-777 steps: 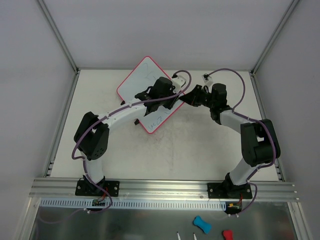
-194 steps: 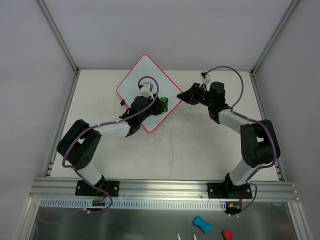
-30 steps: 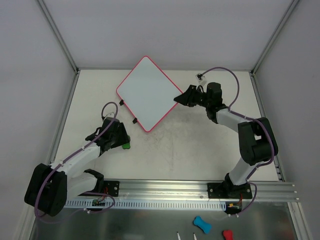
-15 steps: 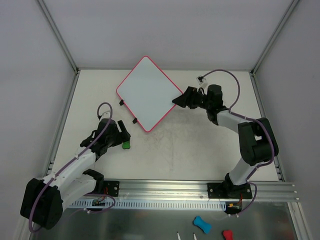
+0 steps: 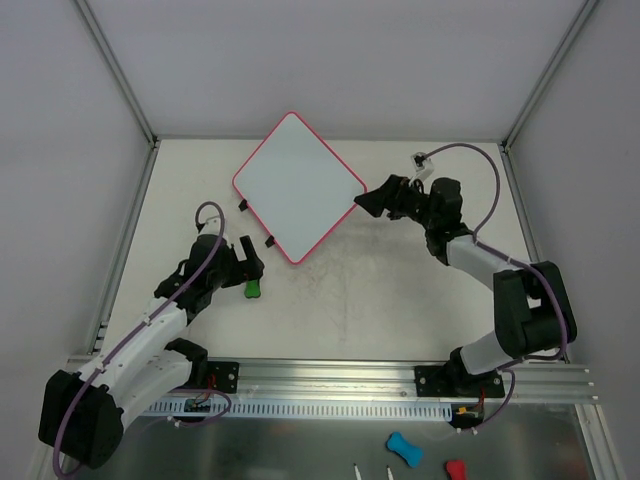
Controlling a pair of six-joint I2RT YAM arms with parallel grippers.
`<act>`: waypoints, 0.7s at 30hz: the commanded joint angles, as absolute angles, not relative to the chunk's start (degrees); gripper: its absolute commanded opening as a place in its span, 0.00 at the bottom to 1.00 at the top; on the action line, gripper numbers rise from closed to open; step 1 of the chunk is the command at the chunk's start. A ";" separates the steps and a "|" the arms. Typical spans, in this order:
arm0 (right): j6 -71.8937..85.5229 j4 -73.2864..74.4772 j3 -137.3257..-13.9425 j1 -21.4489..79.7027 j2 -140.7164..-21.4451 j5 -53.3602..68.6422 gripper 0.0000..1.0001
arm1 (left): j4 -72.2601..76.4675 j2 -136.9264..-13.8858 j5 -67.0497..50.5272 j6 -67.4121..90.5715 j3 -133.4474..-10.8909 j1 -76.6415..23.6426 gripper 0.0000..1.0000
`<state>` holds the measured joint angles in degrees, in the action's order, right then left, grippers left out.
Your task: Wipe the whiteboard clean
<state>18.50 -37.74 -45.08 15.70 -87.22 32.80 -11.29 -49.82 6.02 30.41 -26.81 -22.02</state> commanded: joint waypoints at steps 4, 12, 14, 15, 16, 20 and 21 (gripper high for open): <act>17.49 -40.44 -43.07 15.47 -80.87 30.77 0.91 | -11.25 -47.02 6.59 27.34 -28.83 -21.62 0.99; 10.12 -23.14 -36.04 15.47 -68.39 16.80 0.92 | -11.16 -46.32 8.52 26.55 -28.04 -21.53 0.99; 9.15 -19.62 -34.37 15.47 -65.93 14.69 0.92 | -11.08 -46.14 8.87 25.93 -27.86 -21.62 0.99; 8.97 -19.08 -32.19 15.47 -65.22 12.85 0.92 | -11.07 -45.97 8.96 25.67 -27.69 -21.53 0.99; 8.44 -18.55 -31.04 15.47 -64.69 12.05 0.92 | -10.81 -45.88 9.49 25.58 -27.34 -21.62 0.99; 9.31 -15.66 -27.95 15.64 -63.46 8.27 0.92 | -8.97 -44.57 10.63 24.96 -25.41 -21.53 0.99; 9.14 -14.34 -28.38 15.73 -63.72 8.35 0.93 | -8.62 -44.04 10.20 24.79 -25.23 -21.53 0.99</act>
